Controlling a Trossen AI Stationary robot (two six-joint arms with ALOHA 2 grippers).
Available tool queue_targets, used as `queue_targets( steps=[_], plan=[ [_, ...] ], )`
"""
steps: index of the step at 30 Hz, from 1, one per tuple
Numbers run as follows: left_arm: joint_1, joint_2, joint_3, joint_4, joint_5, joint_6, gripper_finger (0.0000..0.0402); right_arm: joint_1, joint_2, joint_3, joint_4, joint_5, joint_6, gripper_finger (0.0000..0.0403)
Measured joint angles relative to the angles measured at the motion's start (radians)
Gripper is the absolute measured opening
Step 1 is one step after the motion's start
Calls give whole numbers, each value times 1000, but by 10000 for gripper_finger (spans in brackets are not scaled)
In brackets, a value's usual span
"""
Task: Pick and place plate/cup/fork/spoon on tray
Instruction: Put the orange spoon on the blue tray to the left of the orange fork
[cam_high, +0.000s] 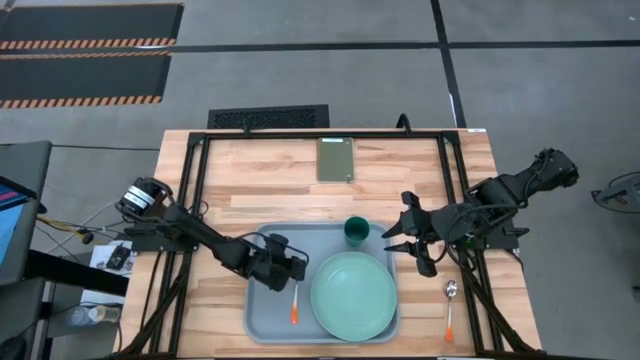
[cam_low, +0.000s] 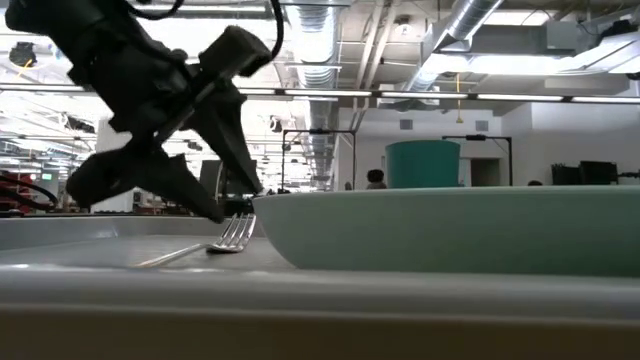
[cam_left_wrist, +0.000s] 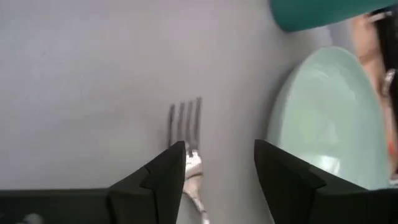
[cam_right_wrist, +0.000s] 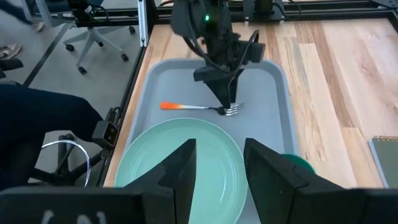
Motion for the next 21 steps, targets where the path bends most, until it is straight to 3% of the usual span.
queue_targets(
  steps=[9, 15, 18, 21],
  plan=[
    [-22, -149, 0, -34, 5, 87, 178, 0, 2, -87, 62, 5, 8, 159],
    [-67, -322, 1, -111, -78, 170, 178, -11, 28, -167, 139, 5, 74, 159],
    [-81, -375, 2, -128, -124, 203, 178, -6, 30, -199, 62, 5, 245, 159],
    [-89, -395, 2, -134, -167, 223, 178, 26, 27, -212, -86, 19, 579, 159]
  ],
)
